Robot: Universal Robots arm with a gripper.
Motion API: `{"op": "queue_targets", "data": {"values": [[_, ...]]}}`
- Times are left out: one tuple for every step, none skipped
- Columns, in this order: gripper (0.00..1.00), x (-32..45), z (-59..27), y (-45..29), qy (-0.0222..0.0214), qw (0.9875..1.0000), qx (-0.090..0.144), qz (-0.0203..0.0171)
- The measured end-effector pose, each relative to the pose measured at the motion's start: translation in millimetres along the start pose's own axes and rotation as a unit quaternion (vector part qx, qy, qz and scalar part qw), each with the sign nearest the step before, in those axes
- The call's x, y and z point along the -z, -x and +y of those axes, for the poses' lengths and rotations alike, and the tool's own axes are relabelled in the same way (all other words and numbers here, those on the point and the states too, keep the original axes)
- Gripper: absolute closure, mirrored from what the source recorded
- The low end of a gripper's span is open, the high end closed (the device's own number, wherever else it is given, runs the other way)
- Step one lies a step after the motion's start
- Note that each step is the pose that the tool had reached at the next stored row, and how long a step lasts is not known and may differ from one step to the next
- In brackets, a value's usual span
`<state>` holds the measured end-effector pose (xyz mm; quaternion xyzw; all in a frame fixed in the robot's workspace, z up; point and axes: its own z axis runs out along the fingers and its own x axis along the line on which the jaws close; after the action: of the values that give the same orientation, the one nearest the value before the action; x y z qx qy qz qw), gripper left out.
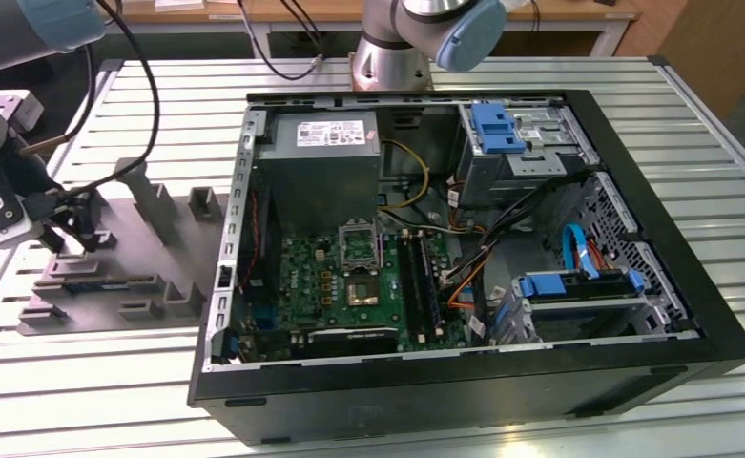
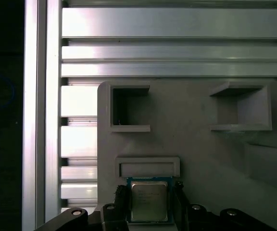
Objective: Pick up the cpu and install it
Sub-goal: 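Pick up the cpu and move it towards the insertion slot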
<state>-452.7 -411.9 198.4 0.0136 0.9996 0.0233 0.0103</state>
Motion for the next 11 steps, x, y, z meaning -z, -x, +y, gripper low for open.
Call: {"op": "queue_targets", "data": {"values": [[0.53,0.2,0.0,0.0,0.0000,1.0000,0.000,0.0000],[0.53,0.6,0.0,0.0,0.0000,1.0000,0.000,0.0001],[0.53,0.9,0.0,0.0,0.0000,1.0000,0.000,0.0000],[0.53,0.9,0.1,0.0,0.0000,1.0000,0.000,0.0000],[0.53,1.0,0.1,0.0,0.0001,1.0000,0.000,-0.0001],[0.53,1.2,0.1,0.0,0.0000,1.0000,0.000,0.0000],[0.53,1.5,0.1,0.0,0.0000,1.0000,0.000,0.0000],[0.53,1.7,0.1,0.0,0.0000,1.0000,0.000,0.0000],[0.53,1.8,0.1,0.0,0.0000,1.0000,0.000,0.0000],[0.53,2.1,0.1,0.0,0.0000,1.0000,0.000,0.0000],[0.53,2.3,0.1,0.0,0.0000,1.0000,0.000,0.0000]]}}
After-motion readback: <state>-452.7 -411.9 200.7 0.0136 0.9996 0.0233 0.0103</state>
